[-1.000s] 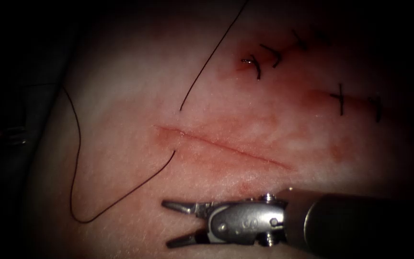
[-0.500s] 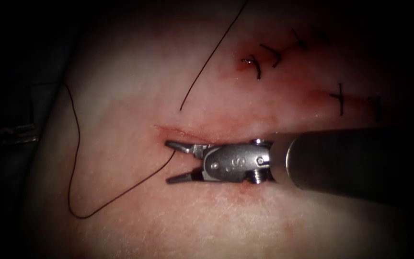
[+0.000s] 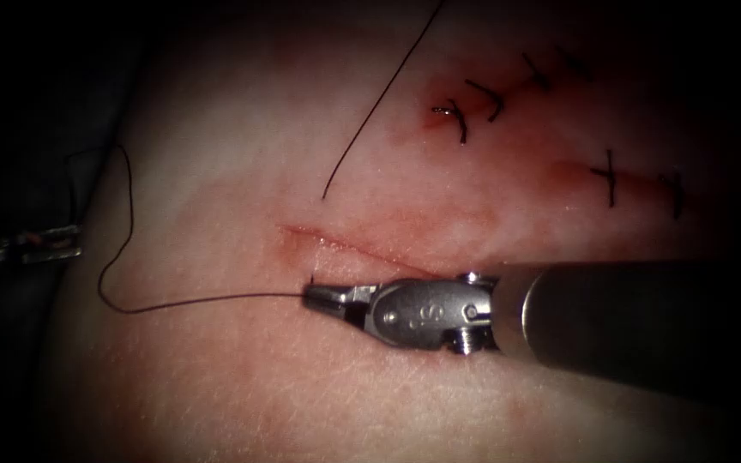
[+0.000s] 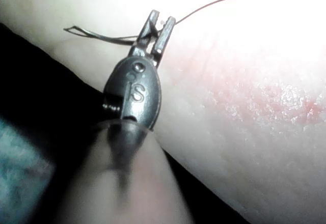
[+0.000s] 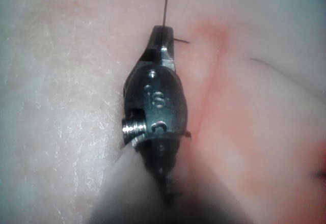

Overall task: Wound Closure
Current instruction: Pick up suture proximal to wound and pull distally with right hand. Repeat until only a short tail remains above wound.

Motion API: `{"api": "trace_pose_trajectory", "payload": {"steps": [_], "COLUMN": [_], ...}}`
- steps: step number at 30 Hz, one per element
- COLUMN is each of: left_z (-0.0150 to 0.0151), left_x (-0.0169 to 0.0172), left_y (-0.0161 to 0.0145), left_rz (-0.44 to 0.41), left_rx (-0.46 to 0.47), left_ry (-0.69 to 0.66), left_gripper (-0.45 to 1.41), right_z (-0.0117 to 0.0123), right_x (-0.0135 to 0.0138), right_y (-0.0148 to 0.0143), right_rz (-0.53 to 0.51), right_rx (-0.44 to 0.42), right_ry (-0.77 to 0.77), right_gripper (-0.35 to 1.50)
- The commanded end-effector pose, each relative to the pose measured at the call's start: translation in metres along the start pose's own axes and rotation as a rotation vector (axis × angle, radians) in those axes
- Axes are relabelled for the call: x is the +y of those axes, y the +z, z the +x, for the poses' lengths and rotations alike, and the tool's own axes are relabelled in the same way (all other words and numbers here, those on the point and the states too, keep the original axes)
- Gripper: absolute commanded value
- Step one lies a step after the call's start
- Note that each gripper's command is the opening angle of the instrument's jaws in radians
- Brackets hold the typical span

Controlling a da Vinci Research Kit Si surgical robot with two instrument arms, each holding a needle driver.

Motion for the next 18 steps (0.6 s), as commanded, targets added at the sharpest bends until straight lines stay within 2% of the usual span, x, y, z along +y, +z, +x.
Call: {"api": "trace_pose_trajectory", "payload": {"steps": [1,3,5,12,17,18], "left_z": [-0.0008,-0.001,-0.0011,-0.0018,-0.002,-0.002], "left_x": [0.0002,0.0002,0.0003,0.0007,0.0006,0.0006], "left_y": [0.0008,0.0011,0.0015,0.0021,0.0022,0.0022], "left_rz": [-0.006,-0.009,-0.008,-0.024,-0.026,-0.026], "left_rx": [-0.003,-0.006,-0.004,-0.013,-0.015,-0.015], "left_ry": [0.0,0.001,0.008,0.004,0.005,0.005], "left_gripper": [-0.45,-0.45,-0.45,-0.45,-0.45,-0.45], "right_z": [0.0,0.0004,0.0011,0.0035,0.0049,0.0053], "right_x": [-0.0028,-0.0051,-0.0087,-0.0155,-0.016,-0.0157], "right_y": [0.0,-0.0007,-0.0014,-0.0018,-0.0019,-0.0018], "right_rz": [0.031,0.069,0.123,0.223,0.257,0.264], "right_rx": [0.013,0.025,0.023,0.037,0.063,0.065], "right_ry": [0.017,0.028,0.015,-0.028,-0.029,-0.024], "right_gripper": [-0.35,-0.35,-0.35,-0.35,-0.35,-0.03]}}
